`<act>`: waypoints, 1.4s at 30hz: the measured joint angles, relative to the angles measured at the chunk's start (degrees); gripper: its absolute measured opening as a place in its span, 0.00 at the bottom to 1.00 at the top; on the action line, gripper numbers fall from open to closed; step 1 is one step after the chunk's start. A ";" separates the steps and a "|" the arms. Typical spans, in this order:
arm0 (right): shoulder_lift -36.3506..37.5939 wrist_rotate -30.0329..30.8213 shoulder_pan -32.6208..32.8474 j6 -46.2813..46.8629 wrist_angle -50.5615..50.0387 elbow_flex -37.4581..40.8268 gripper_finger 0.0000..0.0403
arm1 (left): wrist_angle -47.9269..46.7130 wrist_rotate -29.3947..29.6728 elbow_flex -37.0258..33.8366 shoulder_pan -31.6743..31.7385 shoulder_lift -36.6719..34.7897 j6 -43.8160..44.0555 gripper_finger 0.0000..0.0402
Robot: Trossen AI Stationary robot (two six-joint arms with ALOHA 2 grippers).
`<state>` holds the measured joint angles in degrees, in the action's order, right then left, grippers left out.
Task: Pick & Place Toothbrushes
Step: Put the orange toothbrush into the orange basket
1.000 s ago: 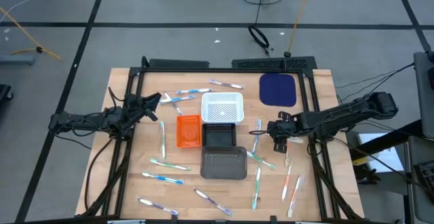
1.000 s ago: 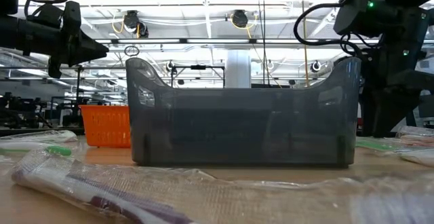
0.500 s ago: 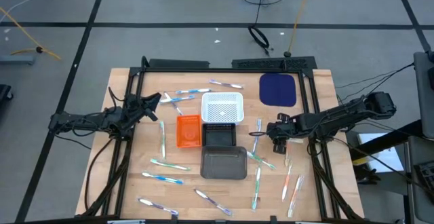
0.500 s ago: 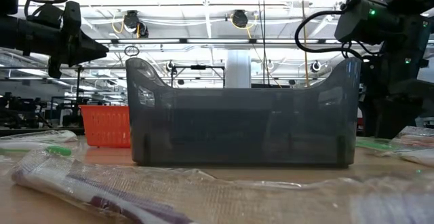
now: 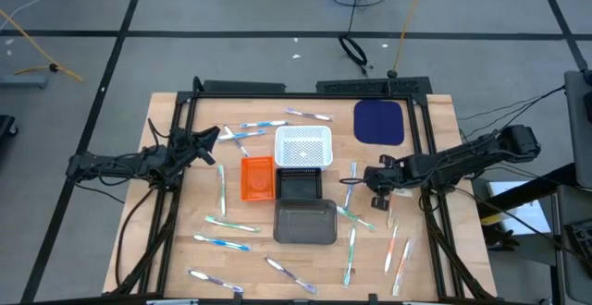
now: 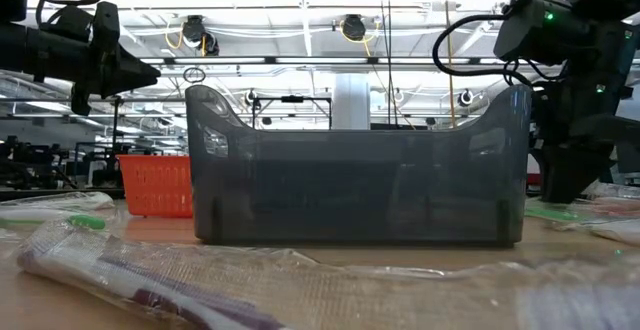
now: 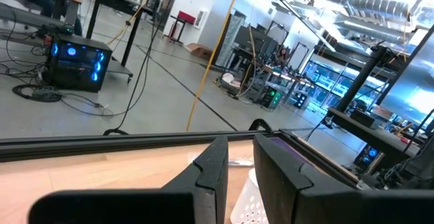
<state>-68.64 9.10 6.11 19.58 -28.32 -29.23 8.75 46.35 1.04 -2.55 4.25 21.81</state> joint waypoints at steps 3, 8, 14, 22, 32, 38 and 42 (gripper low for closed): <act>0.79 2.20 -0.01 0.28 -1.20 -0.48 0.05 | 0.02 0.00 0.00 0.00 0.00 0.04 0.18; 2.43 4.65 -0.01 0.31 -3.66 -3.12 0.03 | 0.02 0.01 0.00 0.00 0.00 0.34 0.18; 6.14 8.59 -0.07 -0.83 -4.94 -6.90 0.03 | 0.07 0.01 -0.01 -0.02 0.00 1.22 0.18; 14.50 17.57 -0.04 -4.46 -2.44 -9.01 0.03 | 0.07 0.02 -0.02 -0.04 0.00 1.22 0.18; 20.64 22.44 -0.04 -14.16 15.34 -9.03 0.03 | 0.07 0.02 -0.02 -0.02 0.00 1.20 0.18; 18.57 22.42 -0.04 -19.10 26.56 -9.03 0.03 | 0.21 0.02 -0.02 0.00 0.00 1.20 0.18; 16.05 22.39 -0.04 -22.10 33.62 -9.03 0.03 | 0.48 0.02 -0.02 0.00 0.00 1.18 0.18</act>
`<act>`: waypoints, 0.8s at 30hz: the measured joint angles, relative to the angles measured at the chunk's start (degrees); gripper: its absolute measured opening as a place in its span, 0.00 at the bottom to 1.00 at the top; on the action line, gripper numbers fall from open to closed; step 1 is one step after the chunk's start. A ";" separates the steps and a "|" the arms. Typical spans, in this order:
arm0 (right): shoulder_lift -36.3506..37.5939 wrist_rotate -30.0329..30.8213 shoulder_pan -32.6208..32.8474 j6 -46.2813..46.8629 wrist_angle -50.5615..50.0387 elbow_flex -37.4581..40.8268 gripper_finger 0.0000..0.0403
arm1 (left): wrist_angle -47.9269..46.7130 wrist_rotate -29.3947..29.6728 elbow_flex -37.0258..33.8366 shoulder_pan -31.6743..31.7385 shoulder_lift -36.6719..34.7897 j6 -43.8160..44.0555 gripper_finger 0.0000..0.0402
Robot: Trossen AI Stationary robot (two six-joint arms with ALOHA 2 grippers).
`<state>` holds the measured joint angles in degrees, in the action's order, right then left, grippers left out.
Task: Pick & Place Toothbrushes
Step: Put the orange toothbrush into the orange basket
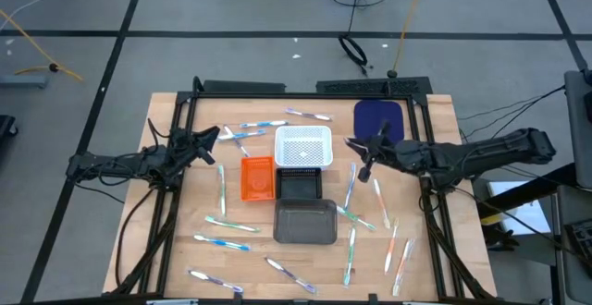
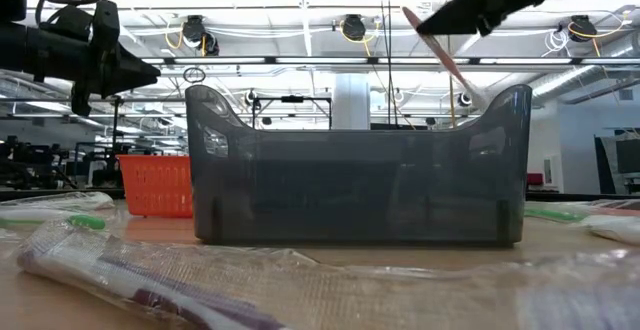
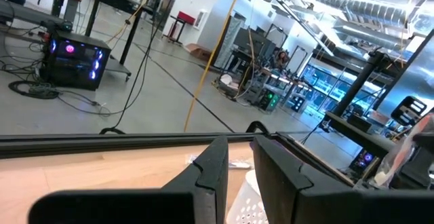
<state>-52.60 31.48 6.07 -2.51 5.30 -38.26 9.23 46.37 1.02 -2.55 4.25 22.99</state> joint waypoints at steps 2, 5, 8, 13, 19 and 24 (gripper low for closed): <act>-1.48 -0.08 -0.02 -1.14 3.67 0.00 0.03 | -0.01 0.00 0.00 0.00 0.00 0.02 0.18; -3.69 -0.13 -0.03 -3.63 8.80 0.00 0.03 | -0.02 -0.02 0.00 0.00 0.00 0.02 0.18; -5.88 -0.25 -0.36 -5.58 13.63 0.00 0.03 | -0.02 -0.01 0.00 0.00 0.00 0.62 0.18; -9.73 -4.84 -2.96 -6.66 20.02 0.00 0.03 | 0.04 0.00 0.00 0.00 0.00 1.20 0.18; -13.86 -11.45 -7.97 -5.54 24.89 0.00 0.03 | 0.02 0.00 0.00 0.00 0.00 1.55 0.18; -17.12 -16.29 -11.86 -4.33 28.67 -1.00 0.03 | 0.02 0.14 0.00 0.00 0.00 1.54 0.18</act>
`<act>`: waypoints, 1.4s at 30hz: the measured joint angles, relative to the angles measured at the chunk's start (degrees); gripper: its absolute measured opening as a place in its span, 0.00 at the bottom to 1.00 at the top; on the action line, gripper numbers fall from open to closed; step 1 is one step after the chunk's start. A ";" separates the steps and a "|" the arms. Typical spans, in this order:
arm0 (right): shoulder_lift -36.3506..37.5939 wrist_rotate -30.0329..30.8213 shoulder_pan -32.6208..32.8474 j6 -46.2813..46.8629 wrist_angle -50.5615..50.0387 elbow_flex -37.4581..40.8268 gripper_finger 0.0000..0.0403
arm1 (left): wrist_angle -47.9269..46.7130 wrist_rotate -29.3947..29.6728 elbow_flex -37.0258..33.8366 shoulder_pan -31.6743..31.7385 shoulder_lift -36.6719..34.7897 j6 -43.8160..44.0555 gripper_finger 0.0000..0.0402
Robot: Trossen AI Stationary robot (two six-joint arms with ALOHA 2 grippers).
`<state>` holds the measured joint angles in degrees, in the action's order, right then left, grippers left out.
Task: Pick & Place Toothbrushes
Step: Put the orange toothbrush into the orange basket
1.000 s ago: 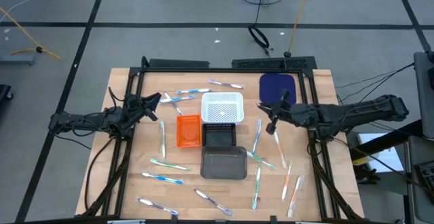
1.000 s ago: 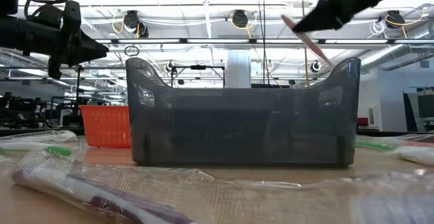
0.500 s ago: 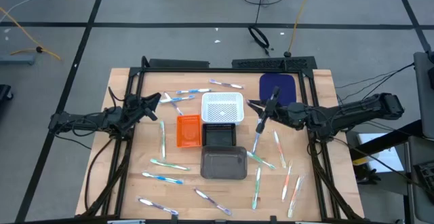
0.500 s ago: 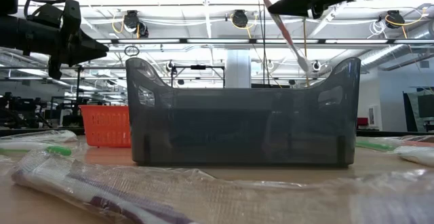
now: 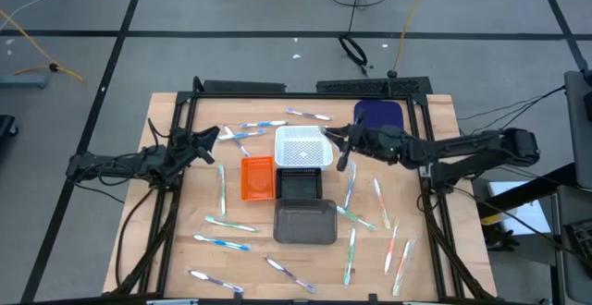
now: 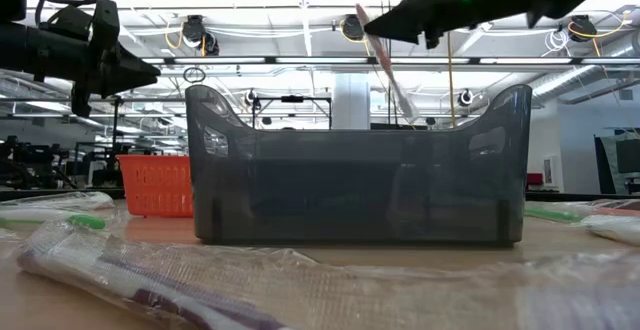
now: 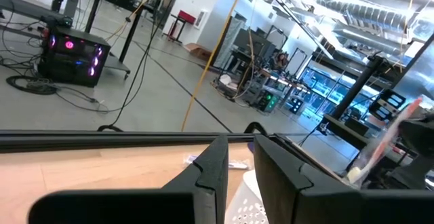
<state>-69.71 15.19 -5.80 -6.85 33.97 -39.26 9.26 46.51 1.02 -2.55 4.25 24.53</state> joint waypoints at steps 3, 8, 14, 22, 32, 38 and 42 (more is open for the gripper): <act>-2.23 -3.10 -1.93 1.40 0.15 -2.23 0.03 | 0.05 0.03 0.00 0.00 0.00 -0.05 0.18; -6.99 -6.48 -3.93 1.50 -0.86 -6.18 0.03 | 0.58 0.03 0.00 0.00 0.00 -0.23 0.18; -11.84 -8.72 -4.38 1.67 -1.32 -10.46 0.03 | 0.84 -0.30 0.00 0.00 0.00 -0.14 0.18; -17.53 -15.44 -3.41 3.40 -1.18 -17.83 0.03 | 4.75 -14.69 0.00 0.00 0.51 -0.74 0.18; -21.29 -18.40 0.71 3.40 -1.14 -22.25 0.03 | 25.35 -23.39 0.00 -1.19 18.06 -3.46 0.18; -20.94 -18.51 2.17 4.87 0.25 -22.50 0.03 | 43.67 -28.56 1.04 -3.34 34.98 -10.64 0.18; -20.57 -18.48 3.28 4.80 0.88 -22.50 0.04 | 44.58 -28.66 6.18 -4.84 45.20 -13.94 0.18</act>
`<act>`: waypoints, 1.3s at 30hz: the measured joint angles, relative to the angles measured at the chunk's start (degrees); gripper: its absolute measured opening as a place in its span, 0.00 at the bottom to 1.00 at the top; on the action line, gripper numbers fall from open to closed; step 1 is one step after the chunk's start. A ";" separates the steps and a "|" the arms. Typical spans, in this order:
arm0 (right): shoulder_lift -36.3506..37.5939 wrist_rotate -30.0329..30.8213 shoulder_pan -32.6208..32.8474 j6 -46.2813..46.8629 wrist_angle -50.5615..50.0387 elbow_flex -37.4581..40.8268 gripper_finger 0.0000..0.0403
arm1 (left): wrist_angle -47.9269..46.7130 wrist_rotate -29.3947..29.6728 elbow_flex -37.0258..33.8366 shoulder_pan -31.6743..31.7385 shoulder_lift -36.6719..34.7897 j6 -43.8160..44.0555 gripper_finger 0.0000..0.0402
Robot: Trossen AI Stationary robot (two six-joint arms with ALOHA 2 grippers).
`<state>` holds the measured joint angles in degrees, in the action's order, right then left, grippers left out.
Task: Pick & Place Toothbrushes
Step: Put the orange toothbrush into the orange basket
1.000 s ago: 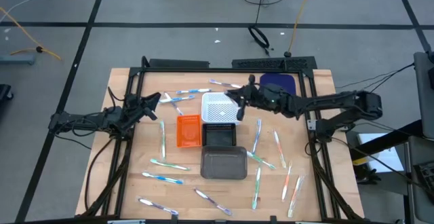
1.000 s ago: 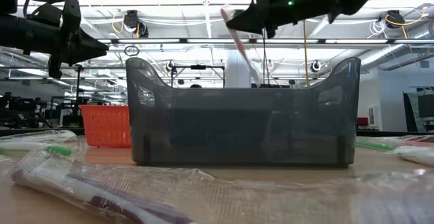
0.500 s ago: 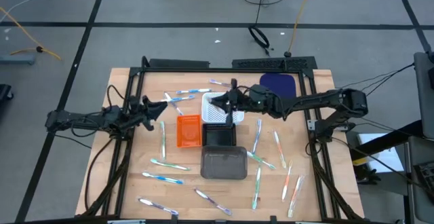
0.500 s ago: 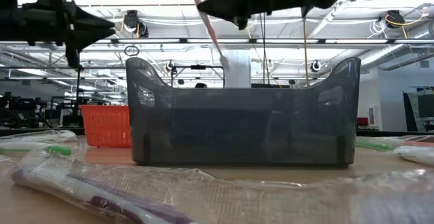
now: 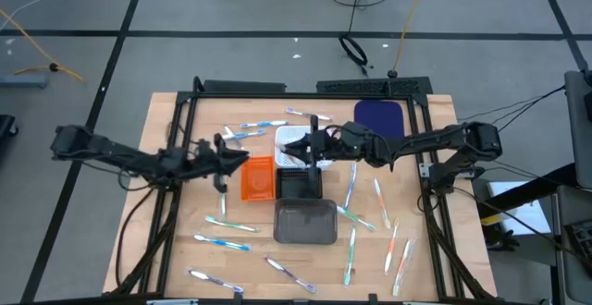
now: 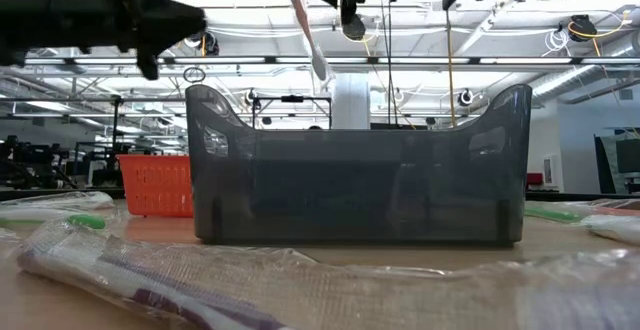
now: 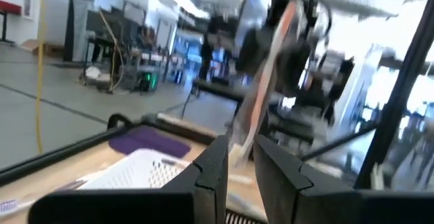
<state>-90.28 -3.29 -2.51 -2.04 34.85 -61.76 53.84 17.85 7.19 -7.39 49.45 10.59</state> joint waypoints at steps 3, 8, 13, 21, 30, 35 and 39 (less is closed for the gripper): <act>-0.13 0.05 0.63 -0.05 -0.33 0.03 0.05 | 0.03 0.00 5.22 -1.02 7.24 -2.96 0.18; -0.04 0.04 1.77 -0.22 -0.63 0.04 0.04 | -0.09 0.00 12.83 -2.13 16.62 -8.98 0.18; 0.25 -0.04 2.88 -0.79 -0.93 0.11 0.04 | -3.04 0.19 17.92 -2.18 22.60 -12.13 0.18; 0.77 0.15 3.05 -1.75 -0.96 0.11 0.04 | -3.44 -0.11 22.30 -2.15 27.63 -14.00 0.18; 0.87 0.11 3.05 -1.81 -0.79 0.11 0.04 | -4.22 -1.20 23.15 -2.18 28.26 -12.49 0.37; 0.87 0.13 3.05 -1.84 -0.60 0.11 0.04 | -3.07 -0.32 23.15 -2.09 28.26 -11.97 0.51; 0.87 0.14 3.05 -1.85 0.30 0.13 0.04 | -2.30 0.22 23.15 -2.02 28.26 -11.58 0.57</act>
<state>-89.41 -3.15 0.54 -3.90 35.15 -61.63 51.54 18.06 30.35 -9.41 77.71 -0.99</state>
